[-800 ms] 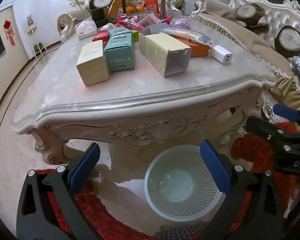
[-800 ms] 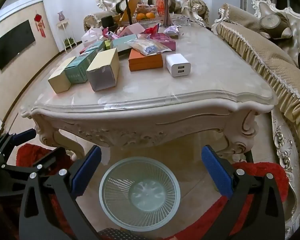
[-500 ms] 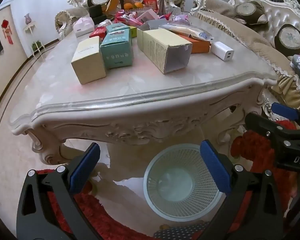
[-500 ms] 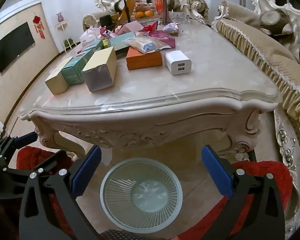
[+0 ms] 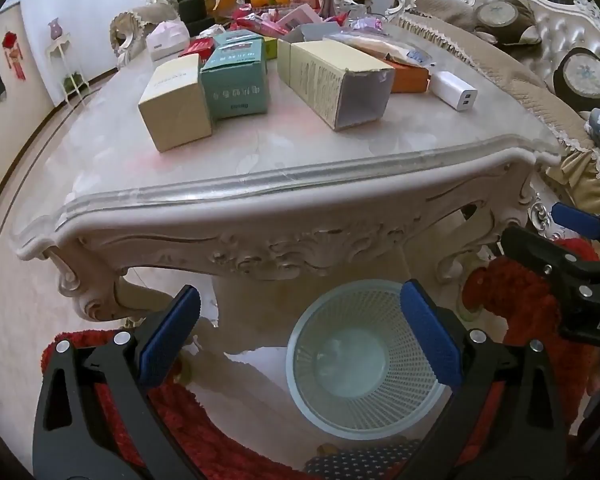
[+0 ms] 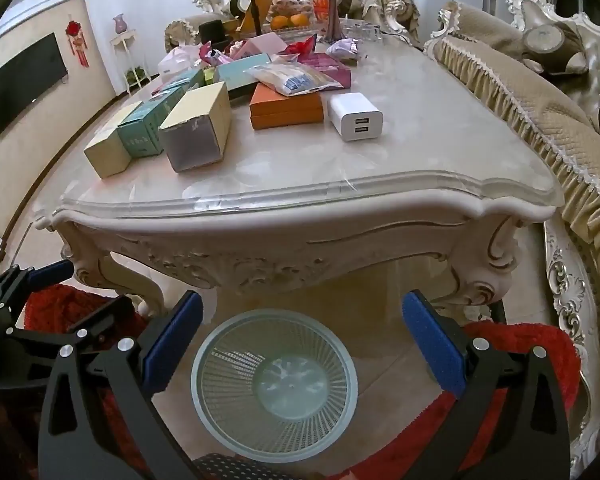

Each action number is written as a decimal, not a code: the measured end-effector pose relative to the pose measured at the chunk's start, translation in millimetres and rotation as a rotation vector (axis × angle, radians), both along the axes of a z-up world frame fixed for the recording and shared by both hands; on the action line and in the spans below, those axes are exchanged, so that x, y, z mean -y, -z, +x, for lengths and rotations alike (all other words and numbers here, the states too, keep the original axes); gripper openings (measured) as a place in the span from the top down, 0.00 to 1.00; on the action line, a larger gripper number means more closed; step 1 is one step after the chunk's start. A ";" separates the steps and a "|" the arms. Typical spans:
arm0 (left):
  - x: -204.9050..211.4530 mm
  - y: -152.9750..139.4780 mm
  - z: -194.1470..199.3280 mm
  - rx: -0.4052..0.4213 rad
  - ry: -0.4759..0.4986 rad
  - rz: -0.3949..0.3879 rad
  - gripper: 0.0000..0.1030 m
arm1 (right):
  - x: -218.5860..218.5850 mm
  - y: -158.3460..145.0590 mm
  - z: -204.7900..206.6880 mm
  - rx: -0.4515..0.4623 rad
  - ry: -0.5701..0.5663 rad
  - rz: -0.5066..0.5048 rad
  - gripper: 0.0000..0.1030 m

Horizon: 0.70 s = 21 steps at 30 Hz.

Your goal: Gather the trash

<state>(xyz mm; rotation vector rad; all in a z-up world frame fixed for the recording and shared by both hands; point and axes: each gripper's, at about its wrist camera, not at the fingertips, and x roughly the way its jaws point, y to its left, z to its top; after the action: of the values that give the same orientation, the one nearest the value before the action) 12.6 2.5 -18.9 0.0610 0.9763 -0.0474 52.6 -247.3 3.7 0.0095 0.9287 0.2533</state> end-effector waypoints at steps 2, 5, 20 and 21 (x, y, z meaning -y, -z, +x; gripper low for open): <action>-0.7 0.7 -0.8 -0.003 -0.005 0.001 0.06 | 0.8 0.6 -0.7 -0.002 0.000 0.001 0.07; -1.1 1.1 -1.1 -0.006 -0.011 0.001 0.06 | 0.9 0.5 -1.2 -0.002 -0.002 0.001 0.07; -4.1 2.8 -0.7 -0.012 -0.015 0.003 0.06 | -1.2 -0.1 -0.7 -0.005 -0.004 0.001 0.07; -4.1 2.9 -0.6 -0.012 -0.014 0.003 0.06 | -1.8 -0.1 -0.1 -0.006 -0.004 0.000 0.07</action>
<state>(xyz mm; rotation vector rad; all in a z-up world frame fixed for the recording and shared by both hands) 12.0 6.6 -21.8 0.0568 0.9887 -0.0333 52.5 -245.5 3.8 0.0086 0.9344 0.2575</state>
